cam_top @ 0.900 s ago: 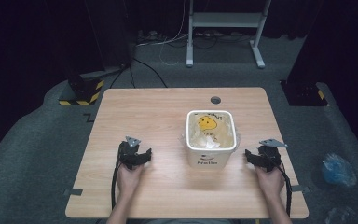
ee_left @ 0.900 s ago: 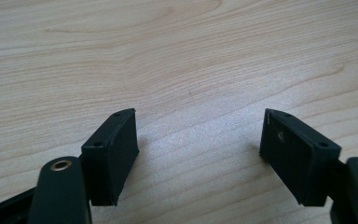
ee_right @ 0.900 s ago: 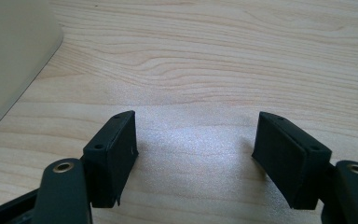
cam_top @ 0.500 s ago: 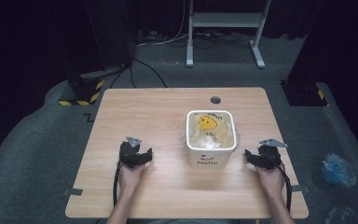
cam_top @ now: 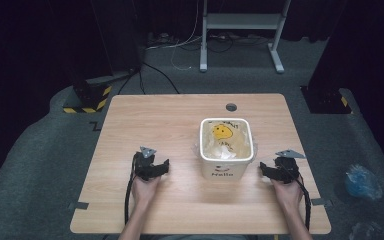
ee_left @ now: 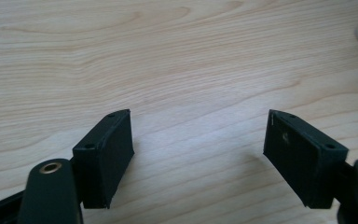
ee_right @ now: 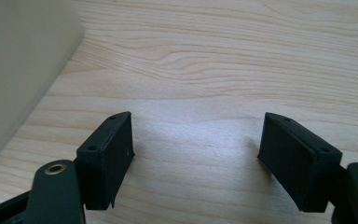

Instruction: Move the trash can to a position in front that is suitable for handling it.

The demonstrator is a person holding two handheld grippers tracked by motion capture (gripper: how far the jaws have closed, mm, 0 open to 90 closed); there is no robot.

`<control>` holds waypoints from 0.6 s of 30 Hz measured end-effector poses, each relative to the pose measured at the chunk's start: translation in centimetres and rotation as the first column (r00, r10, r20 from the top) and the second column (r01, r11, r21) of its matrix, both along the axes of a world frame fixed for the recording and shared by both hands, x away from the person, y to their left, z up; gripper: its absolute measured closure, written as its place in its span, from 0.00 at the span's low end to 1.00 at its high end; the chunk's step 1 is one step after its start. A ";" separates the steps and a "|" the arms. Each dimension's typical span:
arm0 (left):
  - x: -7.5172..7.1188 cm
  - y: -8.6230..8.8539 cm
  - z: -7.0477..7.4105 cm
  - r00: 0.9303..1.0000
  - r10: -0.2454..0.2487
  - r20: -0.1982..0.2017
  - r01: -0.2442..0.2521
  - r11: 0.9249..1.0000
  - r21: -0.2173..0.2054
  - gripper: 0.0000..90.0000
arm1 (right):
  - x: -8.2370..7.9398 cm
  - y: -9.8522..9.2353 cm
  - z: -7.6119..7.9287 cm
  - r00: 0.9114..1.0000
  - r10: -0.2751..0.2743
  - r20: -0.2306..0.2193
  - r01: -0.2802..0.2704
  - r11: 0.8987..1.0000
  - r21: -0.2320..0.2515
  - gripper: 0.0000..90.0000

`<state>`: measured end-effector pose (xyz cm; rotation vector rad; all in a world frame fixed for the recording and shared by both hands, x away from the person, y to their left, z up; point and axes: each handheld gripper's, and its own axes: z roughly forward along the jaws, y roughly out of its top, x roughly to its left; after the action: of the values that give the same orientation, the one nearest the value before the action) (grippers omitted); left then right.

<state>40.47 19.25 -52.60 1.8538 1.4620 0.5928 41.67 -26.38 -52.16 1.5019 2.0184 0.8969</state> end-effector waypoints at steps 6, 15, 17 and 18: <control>-0.1 -1.5 0.1 0.999 -0.036 0.004 0.036 0.999 -0.022 0.26 | 0.0 0.7 -0.1 1.000 0.016 0.004 -0.016 1.000 0.022 0.29; 0.2 -4.2 0.5 0.995 -0.104 -0.004 0.104 0.994 -0.020 0.23 | 0.0 2.3 0.1 0.998 0.055 0.013 -0.056 0.998 0.038 0.29; 0.4 -4.8 0.6 0.992 -0.122 -0.003 0.122 0.992 -0.020 0.23 | -0.1 2.7 0.1 0.998 0.058 0.018 -0.059 0.997 0.050 0.29; 0.4 -5.2 0.7 0.991 -0.131 0.001 0.131 0.991 -0.019 0.23 | -0.1 2.8 0.2 0.998 0.059 0.022 -0.060 0.997 0.051 0.29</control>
<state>40.86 14.09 -51.89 1.9174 1.3297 0.5133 41.58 -23.56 -52.00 1.4604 2.0499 0.9913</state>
